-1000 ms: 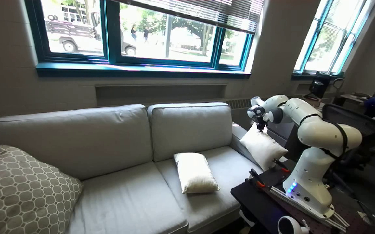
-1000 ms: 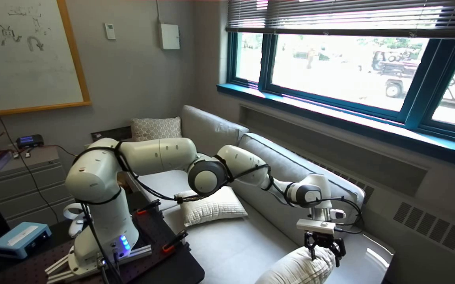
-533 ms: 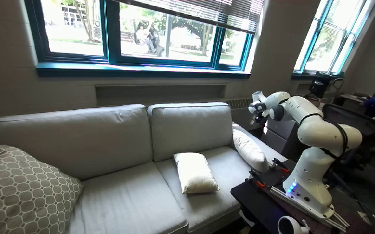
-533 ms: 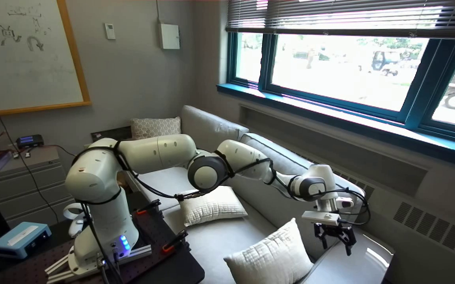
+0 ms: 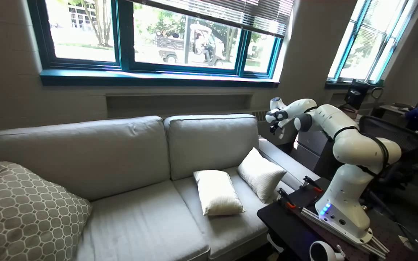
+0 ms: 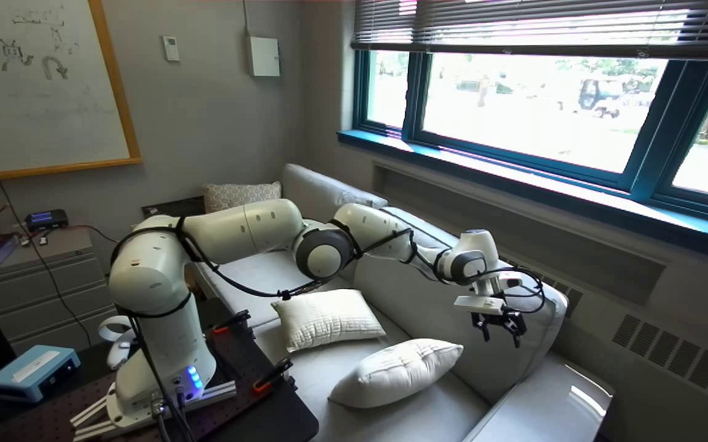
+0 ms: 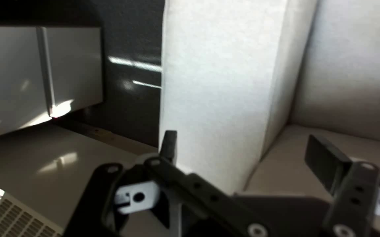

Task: Stack the pillows at the edge of the sofa.

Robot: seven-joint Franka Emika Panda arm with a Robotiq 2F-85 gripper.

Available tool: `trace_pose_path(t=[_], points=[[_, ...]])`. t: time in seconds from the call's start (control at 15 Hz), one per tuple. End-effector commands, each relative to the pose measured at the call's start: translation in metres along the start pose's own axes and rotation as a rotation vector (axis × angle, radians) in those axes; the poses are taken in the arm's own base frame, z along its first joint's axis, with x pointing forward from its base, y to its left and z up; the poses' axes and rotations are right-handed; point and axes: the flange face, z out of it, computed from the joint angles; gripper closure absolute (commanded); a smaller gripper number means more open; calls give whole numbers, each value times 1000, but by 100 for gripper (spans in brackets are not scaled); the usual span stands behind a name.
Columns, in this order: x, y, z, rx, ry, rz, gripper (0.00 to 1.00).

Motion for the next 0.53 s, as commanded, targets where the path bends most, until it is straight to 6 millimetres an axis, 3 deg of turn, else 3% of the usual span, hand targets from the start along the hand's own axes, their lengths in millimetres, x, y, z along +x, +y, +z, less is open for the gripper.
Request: trace_pose_path(t=[0.0,0.2,0.47], points=[[26,-71,-27,154,67,-50,0],[40,-150,-42,261,109,-115,0],[38,-265,-60,366,120,-196,0]])
